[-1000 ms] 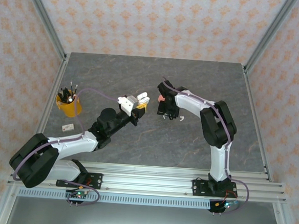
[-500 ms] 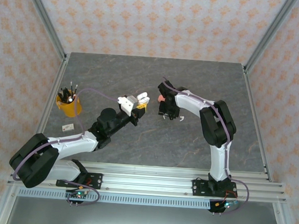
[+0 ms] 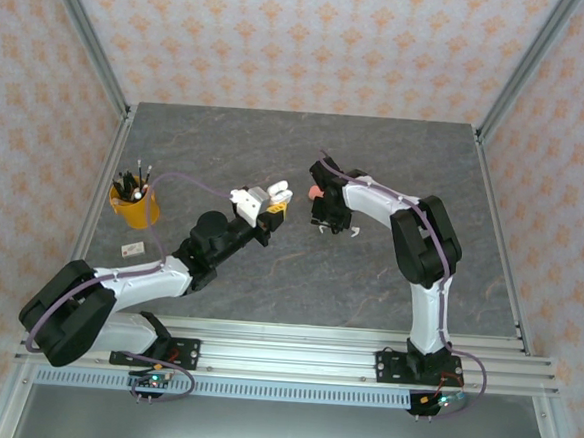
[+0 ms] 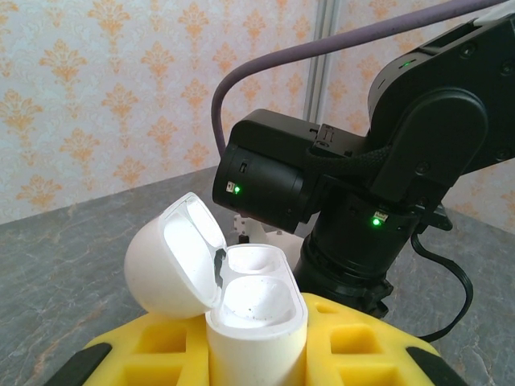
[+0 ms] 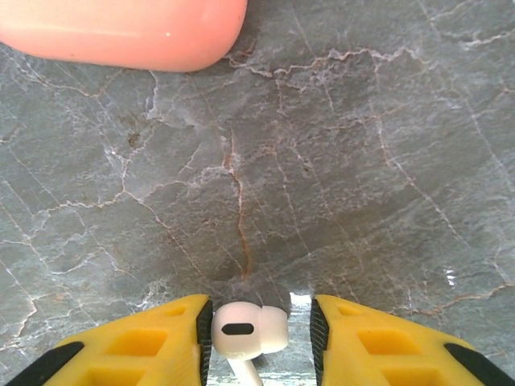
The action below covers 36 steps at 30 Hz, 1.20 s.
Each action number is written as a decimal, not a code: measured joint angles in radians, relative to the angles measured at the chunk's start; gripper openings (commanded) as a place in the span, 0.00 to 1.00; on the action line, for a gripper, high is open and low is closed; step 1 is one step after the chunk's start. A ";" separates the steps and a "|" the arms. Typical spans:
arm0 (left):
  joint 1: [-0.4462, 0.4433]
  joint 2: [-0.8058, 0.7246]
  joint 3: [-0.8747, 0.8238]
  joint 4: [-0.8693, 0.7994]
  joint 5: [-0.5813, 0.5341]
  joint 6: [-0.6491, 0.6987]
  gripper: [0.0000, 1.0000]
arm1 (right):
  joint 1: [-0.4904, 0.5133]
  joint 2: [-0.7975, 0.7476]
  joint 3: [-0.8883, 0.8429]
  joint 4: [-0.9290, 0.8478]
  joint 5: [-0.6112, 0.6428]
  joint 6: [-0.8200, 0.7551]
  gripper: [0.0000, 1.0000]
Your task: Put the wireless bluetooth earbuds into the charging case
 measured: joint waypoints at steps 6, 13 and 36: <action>0.000 0.008 0.000 0.000 0.000 -0.004 0.00 | 0.000 0.000 0.000 -0.001 0.001 0.014 0.36; 0.000 0.009 0.000 0.000 0.000 -0.004 0.00 | 0.003 0.000 0.000 0.002 0.001 0.020 0.33; 0.000 0.009 0.000 0.000 0.000 -0.004 0.00 | 0.015 -0.081 -0.102 0.103 0.023 0.047 0.26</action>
